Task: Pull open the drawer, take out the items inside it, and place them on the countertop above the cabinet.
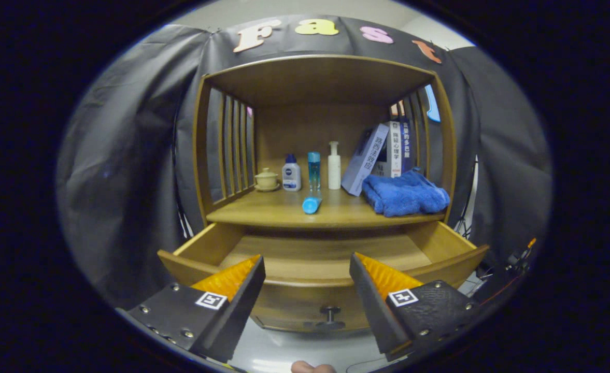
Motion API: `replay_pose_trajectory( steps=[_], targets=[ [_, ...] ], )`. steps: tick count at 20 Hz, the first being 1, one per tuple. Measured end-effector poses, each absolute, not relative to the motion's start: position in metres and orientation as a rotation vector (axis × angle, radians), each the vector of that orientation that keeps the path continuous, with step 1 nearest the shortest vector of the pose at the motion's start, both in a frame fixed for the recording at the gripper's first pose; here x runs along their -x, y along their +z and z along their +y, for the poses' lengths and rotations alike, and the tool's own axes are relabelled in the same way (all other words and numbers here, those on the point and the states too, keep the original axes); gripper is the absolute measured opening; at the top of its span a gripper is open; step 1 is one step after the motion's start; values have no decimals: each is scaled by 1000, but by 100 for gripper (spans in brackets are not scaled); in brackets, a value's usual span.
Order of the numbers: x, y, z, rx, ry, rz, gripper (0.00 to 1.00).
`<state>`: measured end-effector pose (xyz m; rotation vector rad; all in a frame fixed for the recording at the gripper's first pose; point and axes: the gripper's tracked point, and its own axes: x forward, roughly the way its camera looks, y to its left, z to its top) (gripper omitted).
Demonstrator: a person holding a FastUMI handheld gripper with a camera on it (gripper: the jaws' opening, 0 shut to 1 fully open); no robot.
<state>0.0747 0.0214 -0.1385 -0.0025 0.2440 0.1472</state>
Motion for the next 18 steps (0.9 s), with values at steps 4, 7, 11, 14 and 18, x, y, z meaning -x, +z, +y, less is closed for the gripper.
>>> replay_pose_trajectory(
  steps=[4, 7, 11, 14, 18],
  targets=[
    [-68, -172, 16, 0, 156, 264, 97],
    [-60, -185, 8, 26, 148, 264, 97],
    [-46, -197, 5, 49, 141, 258, 97],
    [-34, -210, 8, 35, 142, 274, 97],
    [-15, -227, 14, 15, 173, 311, 97]
  ],
)
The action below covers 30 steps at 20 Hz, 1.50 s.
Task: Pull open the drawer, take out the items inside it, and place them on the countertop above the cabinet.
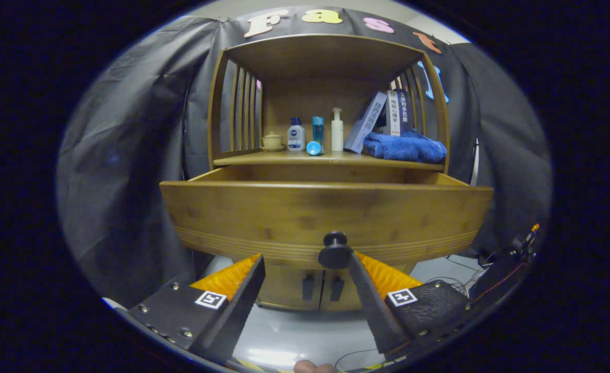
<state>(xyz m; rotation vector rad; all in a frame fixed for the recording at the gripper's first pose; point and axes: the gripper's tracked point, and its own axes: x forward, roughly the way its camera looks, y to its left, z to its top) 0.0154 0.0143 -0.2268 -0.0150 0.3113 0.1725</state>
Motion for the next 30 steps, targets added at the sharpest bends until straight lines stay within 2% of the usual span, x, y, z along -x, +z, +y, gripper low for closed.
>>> replay_pose_trajectory(
  steps=[4, 9, 19, 30],
  targets=[
    [-21, -228, 12, 66, 202, 254, 97],
    [-35, -224, 9, 56, 171, 228, 97],
    [-58, -228, 6, 283, -66, 169, 97],
    [-108, -232, -8, 70, -2, 219, 98]
  ],
)
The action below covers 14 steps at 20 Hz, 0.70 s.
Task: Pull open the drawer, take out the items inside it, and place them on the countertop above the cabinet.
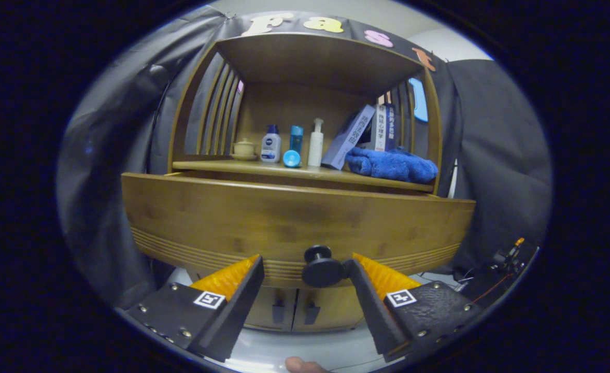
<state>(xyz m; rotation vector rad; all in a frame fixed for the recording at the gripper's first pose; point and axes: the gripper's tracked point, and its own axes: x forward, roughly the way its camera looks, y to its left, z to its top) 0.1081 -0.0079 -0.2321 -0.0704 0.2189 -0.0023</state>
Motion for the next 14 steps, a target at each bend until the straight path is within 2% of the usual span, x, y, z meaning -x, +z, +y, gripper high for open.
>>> replay_pose_trajectory(
  steps=[3, 14],
  targets=[
    [-116, -241, -11, -93, 56, 309, 98],
    [-120, -237, -11, -44, 67, 287, 98]
  ],
)
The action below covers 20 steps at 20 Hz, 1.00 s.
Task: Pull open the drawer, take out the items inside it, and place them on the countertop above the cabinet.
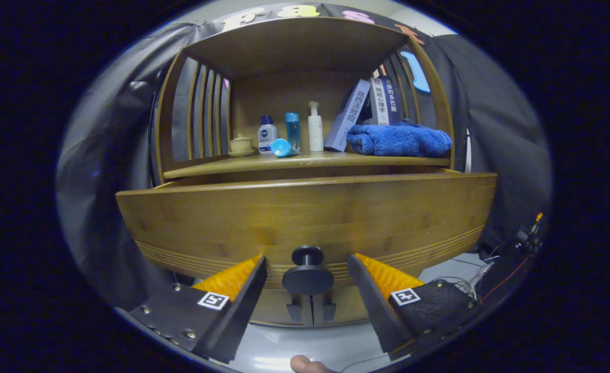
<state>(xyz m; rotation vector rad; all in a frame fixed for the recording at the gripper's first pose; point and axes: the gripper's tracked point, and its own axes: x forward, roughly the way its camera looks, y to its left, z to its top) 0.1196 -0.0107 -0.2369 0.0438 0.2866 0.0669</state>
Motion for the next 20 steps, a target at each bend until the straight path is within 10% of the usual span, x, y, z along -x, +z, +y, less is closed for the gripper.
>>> replay_pose_trajectory(
  steps=[20],
  targets=[
    [-222, -243, -7, -96, 99, 225, 95]
  ],
)
